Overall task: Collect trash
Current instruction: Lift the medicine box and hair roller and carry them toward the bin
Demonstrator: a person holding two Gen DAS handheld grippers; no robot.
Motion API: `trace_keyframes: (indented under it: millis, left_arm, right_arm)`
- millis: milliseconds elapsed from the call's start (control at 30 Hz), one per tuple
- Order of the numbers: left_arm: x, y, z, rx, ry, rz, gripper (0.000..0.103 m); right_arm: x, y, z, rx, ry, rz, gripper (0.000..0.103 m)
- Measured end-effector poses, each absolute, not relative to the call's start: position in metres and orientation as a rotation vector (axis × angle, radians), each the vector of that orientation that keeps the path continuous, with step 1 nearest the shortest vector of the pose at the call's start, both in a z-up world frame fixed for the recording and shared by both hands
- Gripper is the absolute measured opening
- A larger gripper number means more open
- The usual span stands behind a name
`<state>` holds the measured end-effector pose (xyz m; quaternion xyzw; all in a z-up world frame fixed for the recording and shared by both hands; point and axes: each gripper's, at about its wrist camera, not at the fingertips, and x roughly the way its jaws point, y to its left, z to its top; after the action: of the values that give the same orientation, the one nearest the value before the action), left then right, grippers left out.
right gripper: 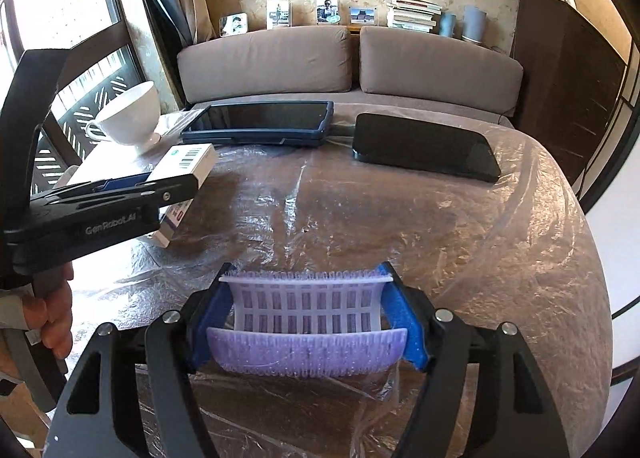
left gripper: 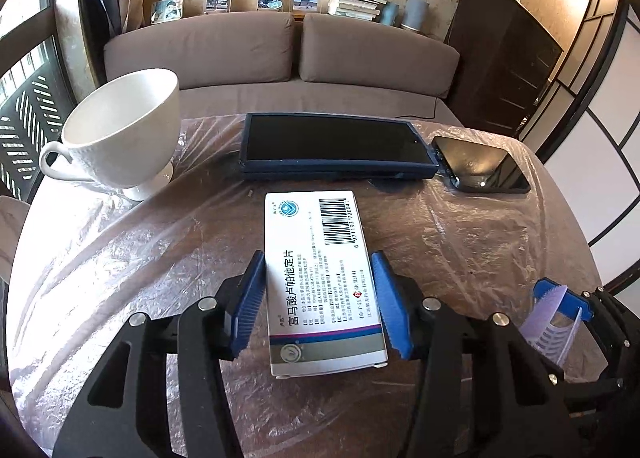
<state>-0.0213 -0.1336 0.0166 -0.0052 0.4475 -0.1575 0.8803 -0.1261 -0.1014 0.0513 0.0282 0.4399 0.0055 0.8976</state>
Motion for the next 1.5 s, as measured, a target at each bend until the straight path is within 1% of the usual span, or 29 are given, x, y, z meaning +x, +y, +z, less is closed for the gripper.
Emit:
trace_keyframes:
  millis: [767, 1500]
  left_arm:
    - [-0.066, -0.112, 0.031, -0.043, 0.923, -0.331, 0.054]
    - [-0.119, -0.105, 0.035, -0.040, 0.927, -0.333, 0.054]
  right_arm:
    - [-0.142, -0.106, 0.059, 0.074, 0.921, 0.027, 0.070]
    - [-0.184, -0.104, 0.072, 0.070, 0.929, 0.068, 0.070]
